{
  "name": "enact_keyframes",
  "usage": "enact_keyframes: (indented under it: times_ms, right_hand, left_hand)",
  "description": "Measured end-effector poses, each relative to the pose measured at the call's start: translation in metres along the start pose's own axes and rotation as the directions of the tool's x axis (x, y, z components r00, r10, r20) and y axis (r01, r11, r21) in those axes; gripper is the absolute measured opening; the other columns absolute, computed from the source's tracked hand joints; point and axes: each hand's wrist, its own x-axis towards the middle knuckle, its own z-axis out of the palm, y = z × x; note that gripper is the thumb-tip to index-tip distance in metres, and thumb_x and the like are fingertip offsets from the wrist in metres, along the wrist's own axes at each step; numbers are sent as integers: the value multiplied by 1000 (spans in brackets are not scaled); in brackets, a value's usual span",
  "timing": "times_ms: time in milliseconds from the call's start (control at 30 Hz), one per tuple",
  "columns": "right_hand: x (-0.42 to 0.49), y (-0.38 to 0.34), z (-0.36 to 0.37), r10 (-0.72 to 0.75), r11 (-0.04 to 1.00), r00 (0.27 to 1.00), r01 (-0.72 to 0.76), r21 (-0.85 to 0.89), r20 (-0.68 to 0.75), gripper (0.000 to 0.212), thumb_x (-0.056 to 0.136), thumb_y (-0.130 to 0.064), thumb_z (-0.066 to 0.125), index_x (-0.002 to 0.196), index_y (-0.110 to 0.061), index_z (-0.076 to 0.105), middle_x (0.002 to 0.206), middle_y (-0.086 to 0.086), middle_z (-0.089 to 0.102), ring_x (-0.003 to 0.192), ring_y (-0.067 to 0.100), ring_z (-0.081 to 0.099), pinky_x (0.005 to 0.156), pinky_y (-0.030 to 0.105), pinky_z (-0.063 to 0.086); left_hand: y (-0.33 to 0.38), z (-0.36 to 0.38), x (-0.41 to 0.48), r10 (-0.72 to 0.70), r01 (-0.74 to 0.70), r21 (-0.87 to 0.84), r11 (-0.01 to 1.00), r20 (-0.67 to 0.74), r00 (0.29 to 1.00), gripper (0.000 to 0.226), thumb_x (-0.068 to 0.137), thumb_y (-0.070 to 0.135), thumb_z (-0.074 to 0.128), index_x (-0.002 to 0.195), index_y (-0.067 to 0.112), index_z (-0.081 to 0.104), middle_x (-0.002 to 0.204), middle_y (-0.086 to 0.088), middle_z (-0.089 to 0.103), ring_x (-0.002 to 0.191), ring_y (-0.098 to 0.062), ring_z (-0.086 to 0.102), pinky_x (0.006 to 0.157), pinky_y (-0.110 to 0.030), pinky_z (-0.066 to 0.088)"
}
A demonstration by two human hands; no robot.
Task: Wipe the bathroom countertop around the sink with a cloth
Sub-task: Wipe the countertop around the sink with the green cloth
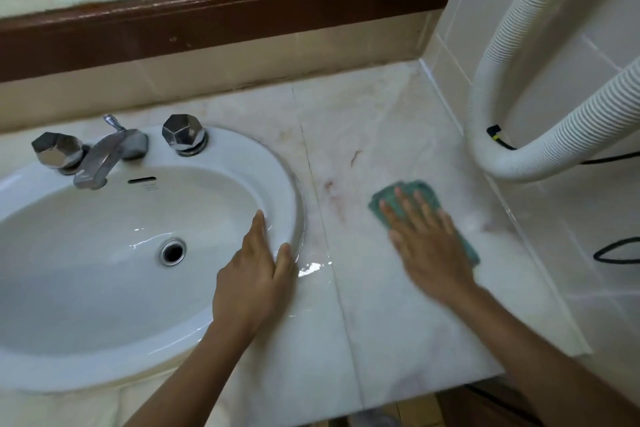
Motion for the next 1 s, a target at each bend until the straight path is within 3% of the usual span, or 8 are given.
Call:
enact_keyframes:
  times_ms: [100,233,367,533,700,800,933,1000]
  right_hand:
    - [62,-2,-5,191,981,982,-191,15,1,54,100,-45,13,152,-35,2,162,-4,1,148,23,0,118,46,8]
    - [95,-53,-3,283,955,959,-280,96,-22,54,101,-42,20,153,-28,10,162,0,4,148,27,3,118,49,4]
    - [20,-124,18,209,972,974,-198,125,-90,57,98,-40,23,151,-22,24,160,6,17,147,31,11,115,52,11]
    - [-92,-105,25,-58,996,998,57,70,-1,55,100,-41,14,154,-31,7,162,-2,4,149,23,0,115,49,9]
    - [-106,5,4,230,973,972,-230,-10,-38,57,98,-43,2,153,-31,11,161,1,10,147,26,13,113,52,21]
    - [-66,51,-6,388,920,919,-390,-26,-63,61,95,-42,8,152,-24,21,159,8,21,143,33,24,110,55,27]
    - [-3,20,-2,518,855,849,-514,69,-101,56,98,-38,19,152,-22,23,160,7,18,144,33,20,113,53,17]
    - [9,-25,6,493,868,865,-481,120,-99,57,96,-37,20,151,-23,28,160,5,18,145,32,19,113,52,18]
  left_hand:
    - [-2,1,0,6,-6,5,1000,2,1000,66,96,49,32,153,25,8,155,4,33,117,-25,54,79,-32,32]
    - [-3,0,0,11,-11,0,1000,3,1000,65,97,49,33,153,25,10,156,5,32,120,-26,53,81,-33,32]
    - [-2,-2,-3,12,-12,-14,1000,5,1000,65,97,50,34,153,26,11,156,5,32,124,-29,51,90,-36,36]
    - [-6,-2,-4,13,-13,14,1000,4,1000,67,96,54,34,153,27,12,154,2,36,123,-35,51,94,-40,37]
    - [-4,-1,-6,-18,18,-12,1000,-7,1000,65,95,54,37,152,28,16,152,3,40,122,-35,51,94,-40,36]
    - [-3,1,-4,0,0,0,1000,-36,999,63,96,52,38,149,25,20,150,1,43,118,-36,54,91,-40,37]
    - [-9,2,-2,20,-22,-54,998,-49,999,59,91,56,39,143,29,26,139,2,52,110,-34,58,85,-40,38]
    - [-10,3,-1,20,-24,-69,997,-57,998,59,91,56,40,142,30,28,140,2,52,112,-32,57,85,-39,36]
